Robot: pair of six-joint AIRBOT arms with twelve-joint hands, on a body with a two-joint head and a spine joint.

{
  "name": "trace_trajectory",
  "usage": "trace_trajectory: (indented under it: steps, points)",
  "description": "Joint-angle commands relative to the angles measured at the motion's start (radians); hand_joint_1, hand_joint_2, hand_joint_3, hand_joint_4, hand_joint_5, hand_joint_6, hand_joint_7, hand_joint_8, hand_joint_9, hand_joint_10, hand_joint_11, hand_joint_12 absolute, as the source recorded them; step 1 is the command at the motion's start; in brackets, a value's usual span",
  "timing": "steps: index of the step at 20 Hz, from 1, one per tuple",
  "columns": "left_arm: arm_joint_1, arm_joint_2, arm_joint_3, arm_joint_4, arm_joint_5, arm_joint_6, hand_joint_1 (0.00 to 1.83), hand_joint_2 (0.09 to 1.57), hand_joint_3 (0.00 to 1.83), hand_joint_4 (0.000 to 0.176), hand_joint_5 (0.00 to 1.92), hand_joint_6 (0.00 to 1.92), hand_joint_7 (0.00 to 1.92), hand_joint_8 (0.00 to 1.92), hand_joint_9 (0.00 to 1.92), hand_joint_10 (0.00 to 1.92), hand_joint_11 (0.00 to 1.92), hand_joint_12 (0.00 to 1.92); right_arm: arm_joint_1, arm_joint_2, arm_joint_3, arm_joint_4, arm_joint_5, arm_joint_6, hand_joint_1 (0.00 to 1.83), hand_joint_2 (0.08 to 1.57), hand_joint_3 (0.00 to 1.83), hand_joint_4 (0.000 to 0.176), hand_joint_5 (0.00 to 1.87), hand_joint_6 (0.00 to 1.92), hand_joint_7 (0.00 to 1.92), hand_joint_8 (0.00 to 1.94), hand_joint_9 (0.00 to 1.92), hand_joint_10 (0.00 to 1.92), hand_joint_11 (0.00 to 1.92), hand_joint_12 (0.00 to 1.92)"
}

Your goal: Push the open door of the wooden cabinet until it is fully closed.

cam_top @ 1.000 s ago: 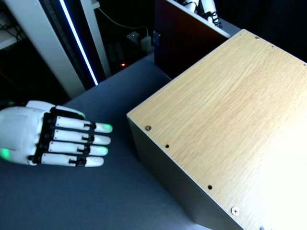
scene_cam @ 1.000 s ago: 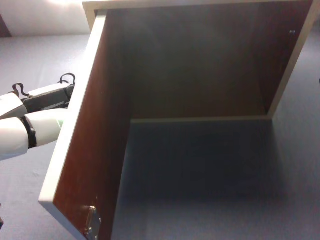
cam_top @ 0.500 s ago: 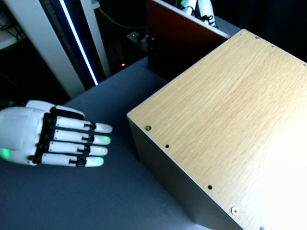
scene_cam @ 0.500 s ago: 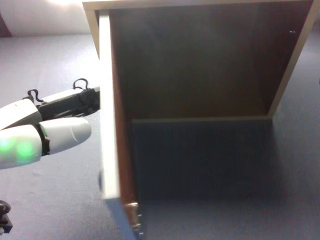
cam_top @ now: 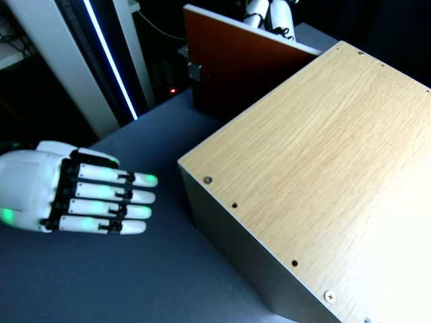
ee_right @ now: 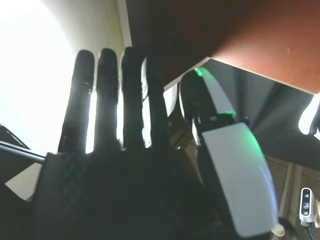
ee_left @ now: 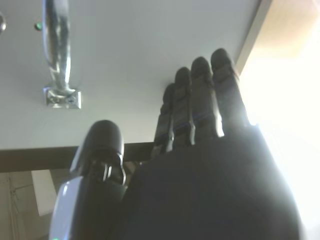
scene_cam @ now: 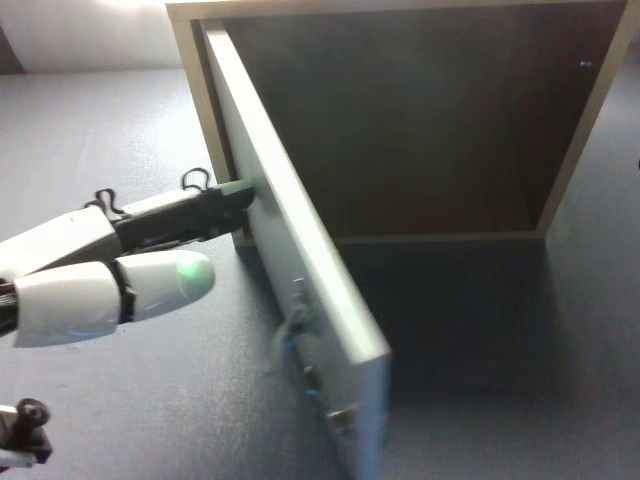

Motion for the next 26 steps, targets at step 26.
trace_trajectory:
  steps: [26]
  points:
    - [-0.216,-0.191,0.128,0.112,0.06,-0.006,0.0,1.55,0.01,0.0,0.18,0.01,0.15,0.0,0.11,0.0,0.05,0.0,0.011,-0.005,0.011,0.024,0.133,0.014,0.58,1.44,0.0,0.0,0.44,0.0,0.44,0.0,0.36,0.01,0.06,0.51]
